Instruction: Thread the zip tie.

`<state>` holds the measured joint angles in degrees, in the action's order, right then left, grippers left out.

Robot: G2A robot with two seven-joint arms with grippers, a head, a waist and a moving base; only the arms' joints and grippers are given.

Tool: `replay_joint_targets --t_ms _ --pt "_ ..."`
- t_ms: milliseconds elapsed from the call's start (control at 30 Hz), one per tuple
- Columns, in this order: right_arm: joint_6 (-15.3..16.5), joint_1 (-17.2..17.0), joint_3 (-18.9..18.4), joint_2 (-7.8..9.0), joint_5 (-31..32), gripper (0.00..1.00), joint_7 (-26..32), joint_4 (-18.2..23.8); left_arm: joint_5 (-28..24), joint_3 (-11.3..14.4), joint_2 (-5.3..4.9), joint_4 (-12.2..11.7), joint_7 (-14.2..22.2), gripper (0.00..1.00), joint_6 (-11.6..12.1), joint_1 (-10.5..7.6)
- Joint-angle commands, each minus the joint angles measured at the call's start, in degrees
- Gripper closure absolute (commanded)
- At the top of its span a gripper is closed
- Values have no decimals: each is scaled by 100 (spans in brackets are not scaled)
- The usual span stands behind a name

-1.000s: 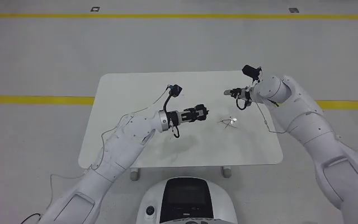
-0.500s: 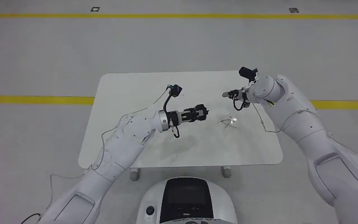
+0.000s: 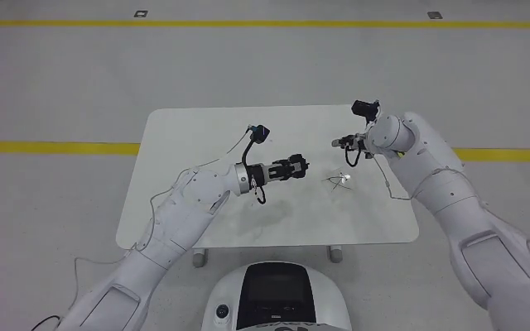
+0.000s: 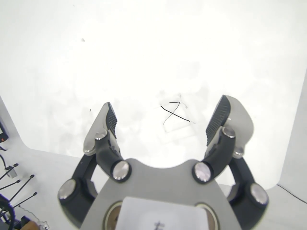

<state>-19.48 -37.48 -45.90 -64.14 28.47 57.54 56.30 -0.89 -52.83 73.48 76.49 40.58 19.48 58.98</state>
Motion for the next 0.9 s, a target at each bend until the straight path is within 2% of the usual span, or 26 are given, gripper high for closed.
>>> replay_joint_targets --t_ms 0,200,333,500,567,800,867 --pt "0 -69 -189 -84 261 0 197 -14 0 0 0 0 0 100 0 0" --pt "0 -400 -927 -397 1049 0 773 179 0 0 0 0 0 100 0 0" --pt "0 -696 -1562 -637 1957 0 1208 403 0 0 0 0 0 100 0 0" --pt "0 -1160 -2511 -1105 3458 0 2034 898 0 0 0 0 0 100 0 0" --pt "0 -1306 -2747 -1275 3926 0 2210 1106 0 0 0 0 0 100 0 0" --pt "0 -1306 -2747 -1275 3926 0 2210 1106 0 0 0 0 0 100 0 0" --pt "49 -1399 -2770 -1275 3840 0 2001 1135 0 0 0 0 0 100 0 0"
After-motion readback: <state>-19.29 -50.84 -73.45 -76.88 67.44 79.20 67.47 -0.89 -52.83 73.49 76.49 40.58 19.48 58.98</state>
